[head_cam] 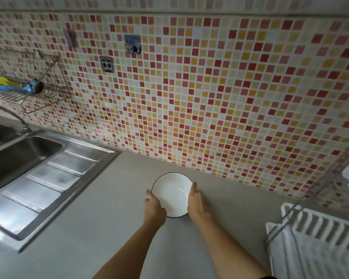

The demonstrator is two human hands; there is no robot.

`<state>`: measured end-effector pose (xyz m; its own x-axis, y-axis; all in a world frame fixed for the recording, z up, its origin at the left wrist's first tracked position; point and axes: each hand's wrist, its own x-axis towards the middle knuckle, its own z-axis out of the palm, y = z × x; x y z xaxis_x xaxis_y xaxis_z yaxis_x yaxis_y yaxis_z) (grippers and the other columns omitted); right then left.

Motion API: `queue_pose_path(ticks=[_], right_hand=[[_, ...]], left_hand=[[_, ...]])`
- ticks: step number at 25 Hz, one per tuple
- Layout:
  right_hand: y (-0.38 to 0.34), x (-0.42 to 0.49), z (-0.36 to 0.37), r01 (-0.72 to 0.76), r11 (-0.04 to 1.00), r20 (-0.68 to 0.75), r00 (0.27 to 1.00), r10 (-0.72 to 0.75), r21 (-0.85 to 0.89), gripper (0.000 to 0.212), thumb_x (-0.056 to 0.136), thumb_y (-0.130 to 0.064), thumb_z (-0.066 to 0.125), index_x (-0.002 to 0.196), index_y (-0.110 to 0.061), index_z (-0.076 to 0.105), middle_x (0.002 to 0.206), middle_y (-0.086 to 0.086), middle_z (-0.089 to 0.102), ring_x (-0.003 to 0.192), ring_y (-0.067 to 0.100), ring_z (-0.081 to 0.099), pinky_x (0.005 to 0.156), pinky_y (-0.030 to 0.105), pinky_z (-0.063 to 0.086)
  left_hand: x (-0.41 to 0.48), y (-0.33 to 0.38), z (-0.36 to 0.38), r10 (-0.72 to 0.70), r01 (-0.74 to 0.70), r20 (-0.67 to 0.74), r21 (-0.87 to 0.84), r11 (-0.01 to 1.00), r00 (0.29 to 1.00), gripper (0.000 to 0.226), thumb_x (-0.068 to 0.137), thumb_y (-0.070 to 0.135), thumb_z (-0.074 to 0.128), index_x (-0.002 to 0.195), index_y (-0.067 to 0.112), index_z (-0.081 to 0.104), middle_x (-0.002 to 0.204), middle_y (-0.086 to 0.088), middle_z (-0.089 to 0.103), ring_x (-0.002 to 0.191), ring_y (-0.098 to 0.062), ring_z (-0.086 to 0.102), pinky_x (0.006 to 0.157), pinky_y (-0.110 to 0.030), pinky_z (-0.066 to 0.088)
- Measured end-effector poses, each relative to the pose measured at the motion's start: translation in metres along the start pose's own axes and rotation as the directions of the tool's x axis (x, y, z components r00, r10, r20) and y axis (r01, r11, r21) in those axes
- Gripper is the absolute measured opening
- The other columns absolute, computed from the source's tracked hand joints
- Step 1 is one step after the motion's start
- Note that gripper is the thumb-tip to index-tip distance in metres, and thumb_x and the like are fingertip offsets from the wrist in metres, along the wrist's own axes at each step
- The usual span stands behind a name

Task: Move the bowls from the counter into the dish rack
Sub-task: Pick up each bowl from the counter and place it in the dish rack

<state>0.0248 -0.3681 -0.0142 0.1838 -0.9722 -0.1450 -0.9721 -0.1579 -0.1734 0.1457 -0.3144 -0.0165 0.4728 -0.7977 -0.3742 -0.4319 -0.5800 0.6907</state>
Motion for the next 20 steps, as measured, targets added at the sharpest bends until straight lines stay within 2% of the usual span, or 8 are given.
queue_pose_path(ticks=[5,8,11,13,16,18,20], right_hand=[[-0.007,-0.078,-0.038,0.023,0.991,-0.159,0.987,-0.001,0.134,0.078,0.095,-0.017,0.051,0.151,-0.009,-0.003,0.138,0.017,0.048,0.116,0.025,0.059,0.09,0.032,0.051],[-0.013,-0.138,-0.064,0.043,0.968,-0.266,0.964,0.025,0.247,0.064,0.099,-0.014,0.04,0.151,-0.011,0.003,0.136,0.015,0.051,0.114,0.026,0.06,0.089,0.033,0.05],[-0.017,-0.201,-0.09,0.136,0.95,-0.422,0.906,-0.005,0.281,0.057,0.099,-0.015,0.04,0.149,-0.012,0.011,0.137,0.014,0.05,0.114,0.027,0.059,0.091,0.035,0.05],[-0.017,-0.239,-0.107,0.242,0.908,-0.533,0.846,-0.024,0.343,0.056,0.098,-0.017,0.042,0.147,-0.015,0.013,0.139,0.012,0.048,0.116,0.026,0.057,0.091,0.035,0.051],[-0.012,-0.283,-0.136,0.367,0.818,-0.624,0.781,-0.013,0.442,0.059,0.097,-0.026,0.046,0.146,-0.015,0.014,0.145,0.011,0.043,0.124,0.026,0.052,0.097,0.035,0.049],[-0.005,-0.31,-0.161,0.408,0.726,-0.624,0.78,0.037,0.553,0.071,0.092,-0.05,0.046,0.144,-0.016,0.011,0.148,0.009,0.039,0.129,0.028,0.047,0.102,0.038,0.045],[0.004,-0.335,-0.189,0.451,0.572,-0.599,0.796,0.089,0.685,0.078,0.083,-0.07,0.038,0.138,-0.021,0.013,0.139,0.006,0.047,0.121,0.028,0.053,0.101,0.037,0.044]], left_hand=[[-0.08,0.002,-0.04,0.196,-0.215,-0.188,-0.083,0.973,0.962,0.071,0.082,-0.012,0.048,0.145,0.006,0.023,0.137,-0.02,0.039,0.121,-0.038,0.047,0.101,-0.04,0.042],[-0.132,-0.004,-0.062,0.254,-0.313,-0.286,-0.182,0.932,0.924,0.07,0.08,-0.016,0.043,0.143,0.01,0.029,0.135,-0.019,0.041,0.116,-0.039,0.05,0.098,-0.046,0.047],[-0.19,-0.01,-0.081,0.31,-0.427,-0.374,-0.286,0.858,0.874,0.066,0.082,-0.012,0.039,0.142,0.014,0.033,0.135,-0.016,0.043,0.114,-0.039,0.051,0.089,-0.056,0.053],[-0.225,-0.009,-0.091,0.343,-0.507,-0.434,-0.351,0.787,0.833,0.062,0.081,-0.009,0.038,0.138,0.017,0.037,0.133,-0.013,0.047,0.115,-0.037,0.051,0.09,-0.056,0.052],[-0.268,0.003,-0.103,0.449,-0.661,-0.544,-0.29,0.692,0.709,0.056,0.083,-0.01,0.04,0.135,0.014,0.039,0.129,-0.011,0.048,0.113,-0.028,0.05,0.095,-0.048,0.05],[-0.296,0.017,-0.111,0.541,-0.766,-0.599,-0.205,0.61,0.591,0.05,0.088,-0.009,0.042,0.134,0.011,0.039,0.13,-0.011,0.047,0.114,-0.023,0.047,0.098,-0.041,0.047],[-0.32,0.034,-0.116,0.59,-0.828,-0.633,-0.151,0.541,0.501,0.046,0.091,-0.006,0.045,0.134,0.009,0.042,0.128,-0.012,0.048,0.109,-0.017,0.044,0.095,-0.034,0.046]])
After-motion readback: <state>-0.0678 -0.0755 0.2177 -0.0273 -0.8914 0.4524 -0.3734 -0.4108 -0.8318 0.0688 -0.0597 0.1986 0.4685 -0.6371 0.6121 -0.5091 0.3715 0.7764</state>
